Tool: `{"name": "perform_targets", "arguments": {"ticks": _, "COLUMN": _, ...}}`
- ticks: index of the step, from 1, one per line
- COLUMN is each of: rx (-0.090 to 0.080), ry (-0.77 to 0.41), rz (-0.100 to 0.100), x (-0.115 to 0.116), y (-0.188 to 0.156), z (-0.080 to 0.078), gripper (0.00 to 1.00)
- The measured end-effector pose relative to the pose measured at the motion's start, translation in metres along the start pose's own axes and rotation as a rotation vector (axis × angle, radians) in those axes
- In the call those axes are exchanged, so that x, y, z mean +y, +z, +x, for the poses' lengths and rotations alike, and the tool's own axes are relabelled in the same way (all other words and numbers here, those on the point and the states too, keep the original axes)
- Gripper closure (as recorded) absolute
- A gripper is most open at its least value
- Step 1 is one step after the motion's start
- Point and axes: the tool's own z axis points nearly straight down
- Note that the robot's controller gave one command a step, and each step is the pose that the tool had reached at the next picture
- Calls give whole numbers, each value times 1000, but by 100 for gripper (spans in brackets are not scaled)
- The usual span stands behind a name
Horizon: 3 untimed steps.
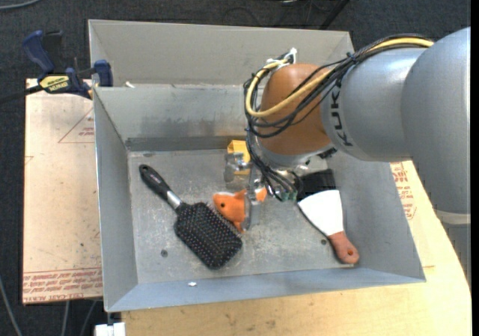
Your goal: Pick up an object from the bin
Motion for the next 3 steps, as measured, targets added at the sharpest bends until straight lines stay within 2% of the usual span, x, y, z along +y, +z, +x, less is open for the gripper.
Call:
{"name": "perform_targets", "arguments": {"ticks": 1, "rx": 6, "ry": -189, "rz": 1, "x": -12, "y": 9, "z": 18, "gripper": 100}}
{"name": "perform_targets", "arguments": {"ticks": 2, "rx": 7, "ry": -188, "rz": 0, "x": -12, "y": 10, "z": 18, "gripper": 100}}
{"name": "perform_targets", "arguments": {"ticks": 3, "rx": 2, "ry": -145, "rz": 1, "x": -16, "y": -100, "z": 10, "gripper": 100}}
